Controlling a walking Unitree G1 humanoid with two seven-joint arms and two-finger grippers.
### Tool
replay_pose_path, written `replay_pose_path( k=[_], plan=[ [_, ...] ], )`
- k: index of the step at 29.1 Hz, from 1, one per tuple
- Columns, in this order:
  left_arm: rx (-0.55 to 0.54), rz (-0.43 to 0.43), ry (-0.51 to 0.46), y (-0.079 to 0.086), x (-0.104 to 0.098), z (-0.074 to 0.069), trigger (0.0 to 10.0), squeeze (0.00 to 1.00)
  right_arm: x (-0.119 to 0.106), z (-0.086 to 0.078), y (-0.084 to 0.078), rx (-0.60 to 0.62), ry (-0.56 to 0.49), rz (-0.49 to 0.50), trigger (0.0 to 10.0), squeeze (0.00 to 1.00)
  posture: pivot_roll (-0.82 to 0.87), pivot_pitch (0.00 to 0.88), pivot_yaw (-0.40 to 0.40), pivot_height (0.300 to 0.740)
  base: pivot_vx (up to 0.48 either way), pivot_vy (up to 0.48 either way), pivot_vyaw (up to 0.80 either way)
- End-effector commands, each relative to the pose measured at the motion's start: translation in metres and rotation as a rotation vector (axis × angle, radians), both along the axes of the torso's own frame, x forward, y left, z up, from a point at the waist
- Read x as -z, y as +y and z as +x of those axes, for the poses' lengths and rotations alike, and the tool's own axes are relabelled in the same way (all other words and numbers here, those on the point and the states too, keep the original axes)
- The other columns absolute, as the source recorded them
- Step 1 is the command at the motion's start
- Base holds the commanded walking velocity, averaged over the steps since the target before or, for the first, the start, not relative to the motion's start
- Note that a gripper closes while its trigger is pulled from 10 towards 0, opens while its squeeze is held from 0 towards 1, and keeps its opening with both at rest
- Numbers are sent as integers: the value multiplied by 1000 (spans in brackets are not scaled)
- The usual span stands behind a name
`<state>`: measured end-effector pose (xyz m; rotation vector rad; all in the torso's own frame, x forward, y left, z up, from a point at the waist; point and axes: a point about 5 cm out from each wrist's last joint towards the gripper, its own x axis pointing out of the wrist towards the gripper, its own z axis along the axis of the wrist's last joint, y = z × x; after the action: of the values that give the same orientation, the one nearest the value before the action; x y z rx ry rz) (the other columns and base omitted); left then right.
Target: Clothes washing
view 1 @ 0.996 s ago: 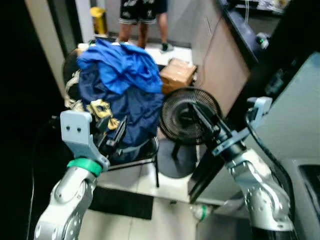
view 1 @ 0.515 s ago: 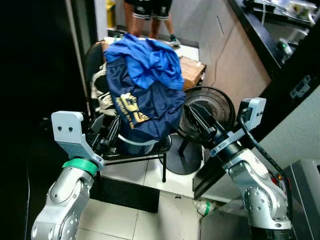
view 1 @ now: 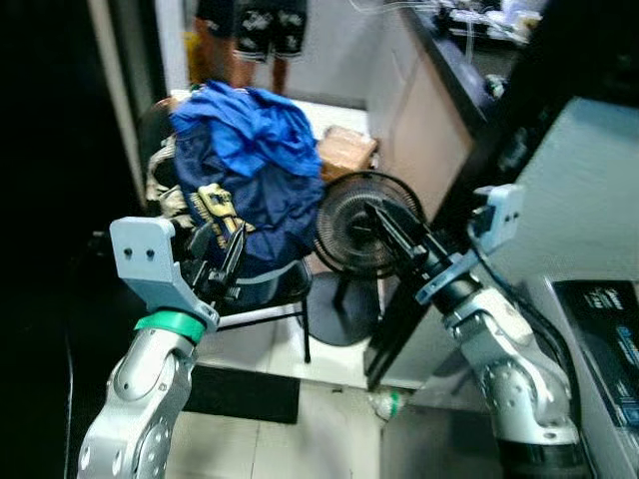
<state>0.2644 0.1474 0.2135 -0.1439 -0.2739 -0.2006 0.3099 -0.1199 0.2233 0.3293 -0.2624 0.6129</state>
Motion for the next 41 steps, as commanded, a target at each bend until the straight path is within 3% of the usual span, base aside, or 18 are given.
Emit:
replay_pose_path(
  k=[1,13,16,41],
  plan=[
    [-15,17,7,-1,2,2,10000,0,-1,3,3,-2,-9,-28,10000,0,52,50,-69,740,0,0,0],
    [-25,14,8,-2,4,6,10000,0,4,-2,10,-37,-25,-92,10000,0,52,36,-73,740,214,0,200],
    [-25,13,8,-2,4,6,10000,0,5,-2,10,-38,-24,-92,10000,0,52,36,-73,740,405,0,800],
    [-12,-15,-10,-3,2,5,10000,0,8,0,10,-23,-4,-77,10000,0,55,53,-87,740,412,0,0]
  ],
)
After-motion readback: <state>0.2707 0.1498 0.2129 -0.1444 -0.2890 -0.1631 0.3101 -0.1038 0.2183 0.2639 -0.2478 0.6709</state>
